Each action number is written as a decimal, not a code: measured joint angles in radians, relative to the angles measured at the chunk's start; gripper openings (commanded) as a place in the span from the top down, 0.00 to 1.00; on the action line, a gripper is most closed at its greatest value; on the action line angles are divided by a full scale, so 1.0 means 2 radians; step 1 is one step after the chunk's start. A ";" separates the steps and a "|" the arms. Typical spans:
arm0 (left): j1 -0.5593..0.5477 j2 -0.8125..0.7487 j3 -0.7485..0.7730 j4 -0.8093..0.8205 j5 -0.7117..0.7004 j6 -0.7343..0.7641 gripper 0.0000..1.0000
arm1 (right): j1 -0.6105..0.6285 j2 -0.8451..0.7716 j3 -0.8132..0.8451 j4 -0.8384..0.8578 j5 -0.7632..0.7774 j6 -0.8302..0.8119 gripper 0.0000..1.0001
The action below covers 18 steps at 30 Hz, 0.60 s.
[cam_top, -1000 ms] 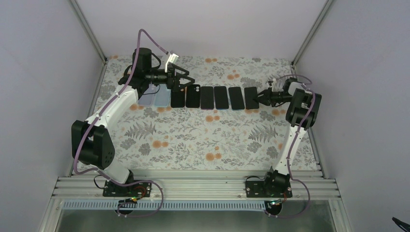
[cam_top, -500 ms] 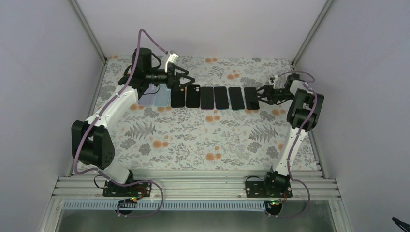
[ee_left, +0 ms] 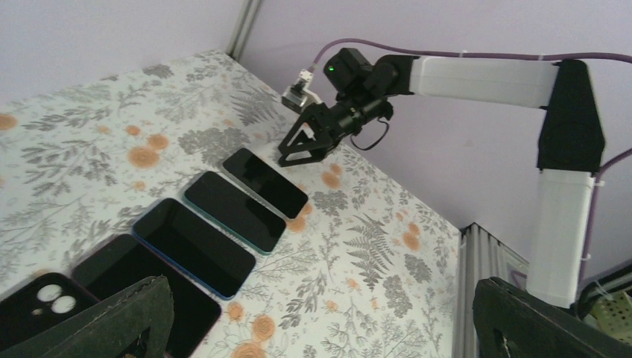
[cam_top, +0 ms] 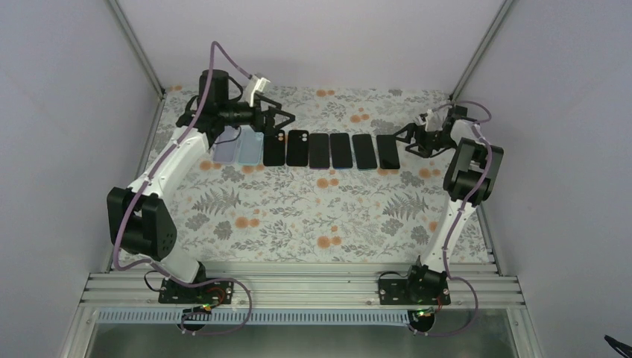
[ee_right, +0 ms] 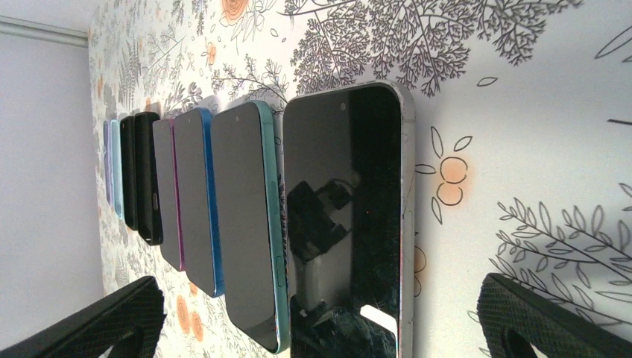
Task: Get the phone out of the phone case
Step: Reset both arms
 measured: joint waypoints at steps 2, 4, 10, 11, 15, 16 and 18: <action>0.012 0.002 0.014 -0.011 -0.003 0.003 0.00 | 0.000 -0.003 0.010 -0.007 0.001 -0.003 0.01; 0.031 0.006 0.031 -0.019 -0.002 0.004 0.00 | 0.000 -0.006 0.028 -0.017 0.001 -0.008 0.01; 0.103 0.039 0.092 -0.062 0.001 0.015 0.00 | 0.000 -0.033 0.079 -0.033 -0.004 -0.020 0.01; 0.113 0.044 0.098 -0.067 0.000 0.017 0.00 | 0.001 -0.041 0.084 -0.035 -0.005 -0.022 0.01; 0.159 0.053 0.110 -0.096 -0.004 0.029 0.00 | 0.005 -0.077 0.094 -0.038 -0.006 -0.030 0.01; 0.171 0.053 0.111 -0.102 -0.005 0.033 0.00 | 0.007 -0.085 0.094 -0.038 -0.006 -0.032 0.01; 0.190 0.053 0.113 -0.111 -0.009 0.040 0.00 | 0.012 -0.104 0.093 -0.036 -0.006 -0.036 0.01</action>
